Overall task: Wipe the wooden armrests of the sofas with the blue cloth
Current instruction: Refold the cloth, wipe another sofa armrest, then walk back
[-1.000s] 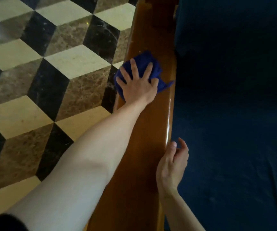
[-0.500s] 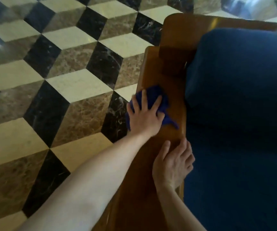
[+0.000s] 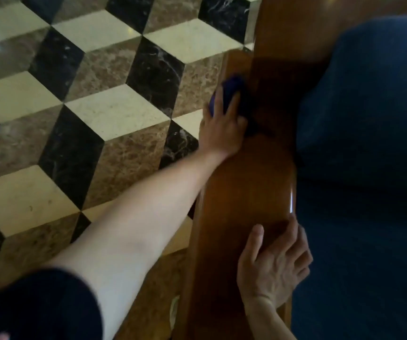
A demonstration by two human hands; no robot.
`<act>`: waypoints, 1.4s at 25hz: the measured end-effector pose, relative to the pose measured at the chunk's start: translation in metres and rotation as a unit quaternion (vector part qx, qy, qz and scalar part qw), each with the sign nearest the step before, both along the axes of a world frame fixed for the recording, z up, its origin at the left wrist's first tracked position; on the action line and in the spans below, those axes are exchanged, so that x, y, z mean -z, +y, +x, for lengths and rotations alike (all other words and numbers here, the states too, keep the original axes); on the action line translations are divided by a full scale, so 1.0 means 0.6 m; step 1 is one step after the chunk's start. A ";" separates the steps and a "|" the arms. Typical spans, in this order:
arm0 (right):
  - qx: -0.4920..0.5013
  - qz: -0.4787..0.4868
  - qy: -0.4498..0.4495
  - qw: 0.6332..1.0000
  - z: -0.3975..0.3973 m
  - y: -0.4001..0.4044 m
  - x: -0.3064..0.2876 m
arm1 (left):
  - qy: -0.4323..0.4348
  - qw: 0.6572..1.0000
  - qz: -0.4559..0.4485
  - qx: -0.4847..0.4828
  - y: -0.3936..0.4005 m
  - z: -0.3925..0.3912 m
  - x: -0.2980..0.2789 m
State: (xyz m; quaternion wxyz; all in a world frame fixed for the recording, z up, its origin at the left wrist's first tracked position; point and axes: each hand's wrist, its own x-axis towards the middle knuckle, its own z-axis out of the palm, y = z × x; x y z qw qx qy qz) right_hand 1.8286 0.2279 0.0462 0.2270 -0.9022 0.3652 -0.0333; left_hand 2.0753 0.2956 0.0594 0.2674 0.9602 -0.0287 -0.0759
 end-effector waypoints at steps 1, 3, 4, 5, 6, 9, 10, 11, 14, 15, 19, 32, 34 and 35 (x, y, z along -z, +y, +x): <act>-0.003 -0.007 0.007 1.000 -0.002 -0.005 0.000 | 0.028 0.999 -0.036 -0.008 -0.013 0.066 -0.005; -0.011 -0.003 -0.004 1.000 0.001 0.001 0.007 | 0.040 0.999 -0.023 0.011 -0.012 0.160 0.027; -0.014 -0.007 -0.013 1.000 0.002 0.004 0.013 | 0.035 0.999 0.006 0.034 -0.003 0.184 0.043; -0.015 -0.011 -0.012 1.000 0.002 0.006 0.016 | 0.016 0.998 0.025 0.058 0.006 0.180 0.057; -0.020 -0.010 -0.011 1.000 0.001 0.004 0.018 | -0.018 0.995 0.036 0.094 0.015 0.144 0.072; -0.018 0.027 -0.017 0.999 -0.008 -0.009 0.014 | -0.040 0.976 0.109 0.182 0.057 -0.178 0.045; -0.012 0.051 -0.026 0.998 -0.012 -0.008 0.005 | -0.004 0.969 0.101 0.227 0.086 -0.322 0.033; 0.000 0.075 -0.040 0.996 -0.013 -0.012 -0.001 | 0.030 0.957 0.063 0.281 0.113 -0.443 0.022; 0.015 0.170 -0.090 0.981 -0.024 -0.018 -0.018 | 0.035 0.887 0.129 0.441 0.154 -0.480 0.009; 0.009 0.187 -0.104 0.977 -0.029 -0.022 -0.018 | -0.010 0.895 0.144 0.421 0.131 -0.399 0.015; 0.020 0.341 -0.140 0.929 -0.027 -0.045 -0.025 | 0.024 0.979 0.153 0.135 -0.010 -0.113 -0.006; 0.066 0.441 -0.152 0.882 -0.332 -0.057 -0.042 | -0.143 0.873 0.214 0.414 -0.025 -0.298 -0.002; 0.087 0.432 -0.174 0.881 -0.333 -0.066 -0.034 | -0.073 0.930 0.221 0.283 -0.104 -0.271 0.004; 0.110 0.438 -0.200 0.870 -0.324 -0.079 -0.028 | -0.080 0.922 0.234 0.299 -0.125 -0.293 0.022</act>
